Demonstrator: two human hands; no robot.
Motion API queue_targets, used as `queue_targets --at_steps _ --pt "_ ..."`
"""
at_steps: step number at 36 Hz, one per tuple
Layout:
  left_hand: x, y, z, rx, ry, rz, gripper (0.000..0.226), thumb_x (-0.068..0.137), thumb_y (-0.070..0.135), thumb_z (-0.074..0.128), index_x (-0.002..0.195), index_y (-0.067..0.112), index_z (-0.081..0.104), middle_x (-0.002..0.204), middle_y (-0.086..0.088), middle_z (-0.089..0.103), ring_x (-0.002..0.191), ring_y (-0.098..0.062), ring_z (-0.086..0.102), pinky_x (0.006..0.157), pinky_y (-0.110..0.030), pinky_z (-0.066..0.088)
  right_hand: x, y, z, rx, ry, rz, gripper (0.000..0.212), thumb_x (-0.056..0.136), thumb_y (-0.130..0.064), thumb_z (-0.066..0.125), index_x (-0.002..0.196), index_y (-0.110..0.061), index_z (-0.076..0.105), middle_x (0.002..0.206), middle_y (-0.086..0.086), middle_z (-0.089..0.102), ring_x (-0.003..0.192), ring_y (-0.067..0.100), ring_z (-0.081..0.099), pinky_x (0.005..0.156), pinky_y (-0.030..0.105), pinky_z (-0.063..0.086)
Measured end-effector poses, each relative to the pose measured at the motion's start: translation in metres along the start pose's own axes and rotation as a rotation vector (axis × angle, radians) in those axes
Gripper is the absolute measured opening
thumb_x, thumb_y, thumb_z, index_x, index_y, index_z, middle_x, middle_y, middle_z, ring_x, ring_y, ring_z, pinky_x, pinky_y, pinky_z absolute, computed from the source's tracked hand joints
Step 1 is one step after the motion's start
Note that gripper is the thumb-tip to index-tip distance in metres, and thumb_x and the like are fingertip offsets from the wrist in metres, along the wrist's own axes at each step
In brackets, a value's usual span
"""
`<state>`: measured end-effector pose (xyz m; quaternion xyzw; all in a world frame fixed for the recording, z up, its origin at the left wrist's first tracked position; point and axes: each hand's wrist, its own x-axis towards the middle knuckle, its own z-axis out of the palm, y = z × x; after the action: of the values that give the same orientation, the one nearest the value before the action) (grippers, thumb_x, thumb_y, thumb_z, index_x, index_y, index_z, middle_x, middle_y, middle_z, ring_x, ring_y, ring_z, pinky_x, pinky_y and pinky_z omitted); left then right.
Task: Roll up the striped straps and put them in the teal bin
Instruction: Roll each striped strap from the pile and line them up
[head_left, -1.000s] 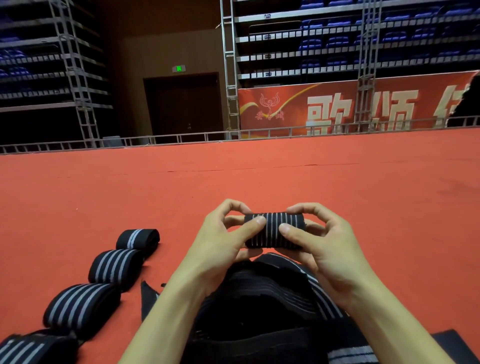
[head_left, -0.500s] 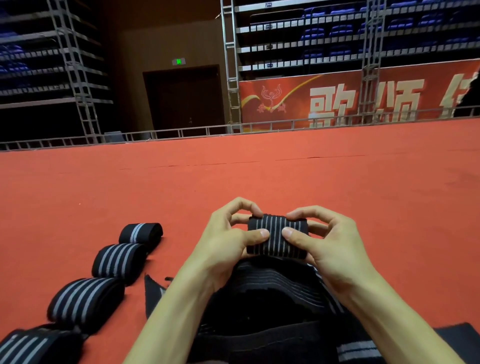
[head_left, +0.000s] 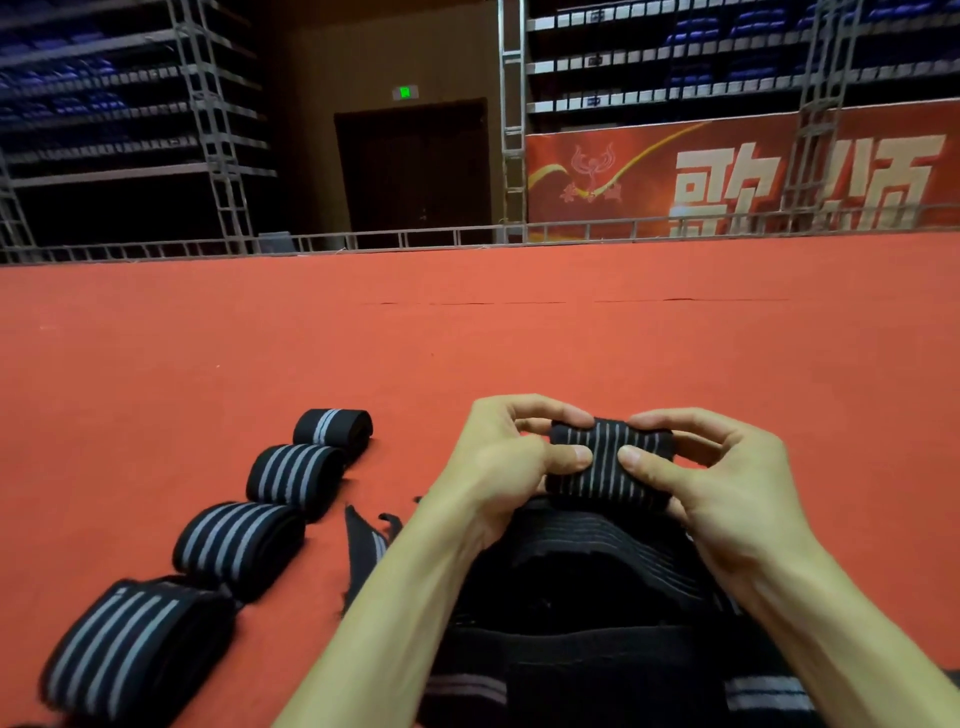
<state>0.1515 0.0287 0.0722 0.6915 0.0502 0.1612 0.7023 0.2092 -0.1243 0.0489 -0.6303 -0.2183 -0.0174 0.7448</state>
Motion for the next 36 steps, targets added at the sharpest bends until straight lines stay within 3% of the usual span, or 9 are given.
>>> queue_targets --at_steps 5,9,13,21,25,30,33,36 --pt "0.004 0.016 -0.014 0.029 0.046 -0.02 0.03 0.08 -0.02 0.064 0.078 0.01 0.069 0.077 -0.003 0.063 0.063 -0.018 0.065 0.061 -0.03 0.059 0.011 -0.014 0.017 0.031 -0.1 0.113 0.023 0.071 0.007 0.077 0.08 -0.014 0.074 0.094 0.013 0.071 0.079 0.036 0.072 0.07 0.05 0.061" --pt "0.014 0.039 -0.051 0.056 0.062 0.039 0.03 0.08 -0.021 0.063 0.082 0.009 0.069 0.09 -0.006 0.059 0.069 -0.016 0.064 0.061 -0.027 0.06 0.036 -0.037 0.052 0.015 -0.194 0.139 0.025 0.073 0.015 0.073 0.083 -0.007 0.068 0.087 0.013 0.065 0.076 0.028 0.069 0.071 0.043 0.062" --pt "0.029 0.039 -0.102 0.055 0.094 0.026 0.027 0.082 -0.019 0.063 0.087 0.006 0.07 0.101 -0.006 0.063 0.076 -0.014 0.067 0.06 -0.024 0.056 0.059 -0.039 0.102 -0.081 -0.285 0.173 0.028 0.074 0.017 0.073 0.081 -0.009 0.066 0.082 0.011 0.063 0.074 0.027 0.065 0.078 0.052 0.058" --pt "0.069 0.01 -0.176 0.194 0.221 -0.069 0.024 0.085 -0.016 0.063 0.095 0.004 0.069 0.093 -0.01 0.065 0.07 -0.016 0.064 0.056 -0.021 0.055 0.106 0.02 0.187 -0.269 -0.289 0.242 0.027 0.071 0.006 0.082 0.076 -0.015 0.067 0.098 0.019 0.067 0.086 0.035 0.069 0.068 0.052 0.061" --pt "0.094 -0.018 -0.196 0.355 0.264 -0.122 0.024 0.085 -0.013 0.065 0.099 0.005 0.07 0.093 -0.006 0.065 0.068 -0.014 0.06 0.054 -0.019 0.052 0.124 0.063 0.208 -0.344 -0.252 0.267 0.027 0.068 0.001 0.086 0.075 -0.017 0.068 0.095 0.017 0.069 0.085 0.036 0.071 0.063 0.054 0.06" --pt "0.116 -0.053 -0.205 0.561 0.291 -0.17 0.022 0.084 -0.005 0.071 0.101 0.009 0.073 0.072 0.001 0.058 0.055 -0.003 0.048 0.049 -0.016 0.041 0.138 0.11 0.216 -0.454 -0.273 0.31 0.026 0.065 -0.006 0.09 0.074 -0.021 0.07 0.094 0.014 0.07 0.083 0.031 0.071 0.059 0.051 0.061" --pt "0.123 -0.066 -0.203 0.654 0.304 -0.193 0.021 0.085 -0.001 0.071 0.096 0.016 0.072 0.082 -0.002 0.064 0.058 -0.009 0.052 0.046 -0.017 0.04 0.14 0.131 0.217 -0.5 -0.266 0.308 0.027 0.062 -0.009 0.092 0.071 -0.023 0.071 0.094 0.012 0.069 0.083 0.029 0.07 0.058 0.048 0.061" --pt "0.13 -0.074 -0.202 0.775 0.308 -0.201 0.021 0.083 -0.001 0.07 0.09 0.018 0.072 0.1 -0.008 0.072 0.076 -0.018 0.062 0.063 -0.021 0.047 0.141 0.14 0.218 -0.54 -0.283 0.286 0.027 0.061 -0.011 0.093 0.07 -0.024 0.071 0.091 0.008 0.071 0.084 0.026 0.07 0.066 0.047 0.062"
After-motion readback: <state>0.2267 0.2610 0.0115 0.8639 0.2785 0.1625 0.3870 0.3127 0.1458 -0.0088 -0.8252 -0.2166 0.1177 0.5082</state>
